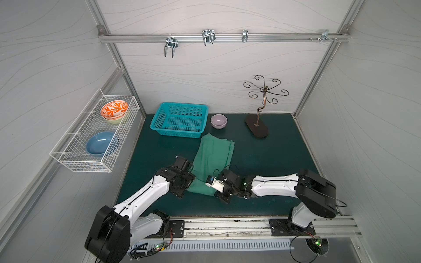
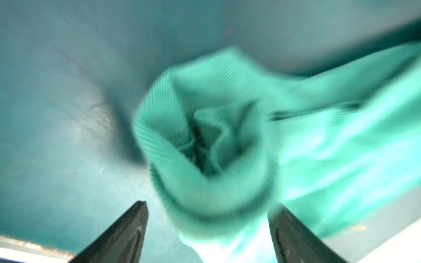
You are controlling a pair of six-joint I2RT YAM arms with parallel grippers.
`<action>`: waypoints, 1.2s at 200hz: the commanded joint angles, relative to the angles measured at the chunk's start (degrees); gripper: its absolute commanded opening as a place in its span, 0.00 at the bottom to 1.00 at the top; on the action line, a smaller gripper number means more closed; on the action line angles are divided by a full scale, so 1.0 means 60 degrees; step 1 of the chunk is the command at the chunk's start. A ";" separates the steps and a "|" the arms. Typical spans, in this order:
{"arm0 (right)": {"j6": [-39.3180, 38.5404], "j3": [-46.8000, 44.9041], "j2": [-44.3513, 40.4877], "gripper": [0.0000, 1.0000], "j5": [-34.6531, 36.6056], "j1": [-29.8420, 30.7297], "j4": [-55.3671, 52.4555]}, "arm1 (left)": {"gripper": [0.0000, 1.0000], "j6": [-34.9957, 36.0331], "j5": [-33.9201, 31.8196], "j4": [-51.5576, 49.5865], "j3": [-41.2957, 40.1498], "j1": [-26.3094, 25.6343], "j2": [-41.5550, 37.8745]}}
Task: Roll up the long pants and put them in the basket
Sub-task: Roll the long pant at the center of the board.
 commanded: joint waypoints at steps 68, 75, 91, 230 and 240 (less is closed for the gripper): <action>0.3437 -0.0553 0.0815 0.00 -0.5028 -0.1525 0.1017 | 0.94 -0.1334 0.0380 0.1269 -0.0837 -0.1031 -0.0514; 0.3530 -0.0608 0.0844 0.00 -0.5083 -0.1612 0.1091 | 0.93 -0.1288 0.0447 0.1564 -0.0843 -0.1035 -0.0208; 0.3569 -0.0637 0.0890 0.00 -0.5128 -0.1691 0.1027 | 0.88 -0.1178 0.0604 0.1991 -0.0791 -0.1031 0.0551; -0.1903 -0.0035 -0.2660 0.80 0.4010 0.1176 -0.1254 | 0.36 -0.0338 0.0656 0.2114 -0.0702 -0.0487 0.1901; -0.2274 0.0090 -0.2199 0.80 0.4013 0.1383 -0.1164 | 0.36 -0.0338 0.0650 0.2113 -0.0688 -0.0484 0.1906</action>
